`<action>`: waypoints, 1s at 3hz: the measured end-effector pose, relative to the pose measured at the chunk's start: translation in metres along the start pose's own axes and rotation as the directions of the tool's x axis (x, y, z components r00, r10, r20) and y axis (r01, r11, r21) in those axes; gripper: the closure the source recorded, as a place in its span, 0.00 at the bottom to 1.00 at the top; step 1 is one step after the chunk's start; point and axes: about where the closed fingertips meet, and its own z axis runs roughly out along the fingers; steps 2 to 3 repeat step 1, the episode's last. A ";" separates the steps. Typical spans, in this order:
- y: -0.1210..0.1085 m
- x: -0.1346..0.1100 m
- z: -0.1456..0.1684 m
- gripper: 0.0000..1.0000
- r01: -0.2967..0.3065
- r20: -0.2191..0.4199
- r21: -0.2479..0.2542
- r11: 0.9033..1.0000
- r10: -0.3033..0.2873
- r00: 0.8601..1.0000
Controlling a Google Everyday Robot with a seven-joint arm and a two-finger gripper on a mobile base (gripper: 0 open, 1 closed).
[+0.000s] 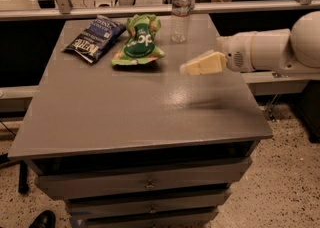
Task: Move green rice chip bag near blue chip bag
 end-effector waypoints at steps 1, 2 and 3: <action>-0.006 0.005 -0.014 0.00 0.072 0.008 0.018 0.997 -0.072 0.997; -0.006 0.005 -0.014 0.00 0.072 0.008 0.018 0.997 -0.072 0.997; -0.006 0.005 -0.014 0.00 0.072 0.008 0.018 0.997 -0.072 0.997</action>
Offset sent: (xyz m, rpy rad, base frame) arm 0.0000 0.0000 0.0000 0.0000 0.0000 0.0000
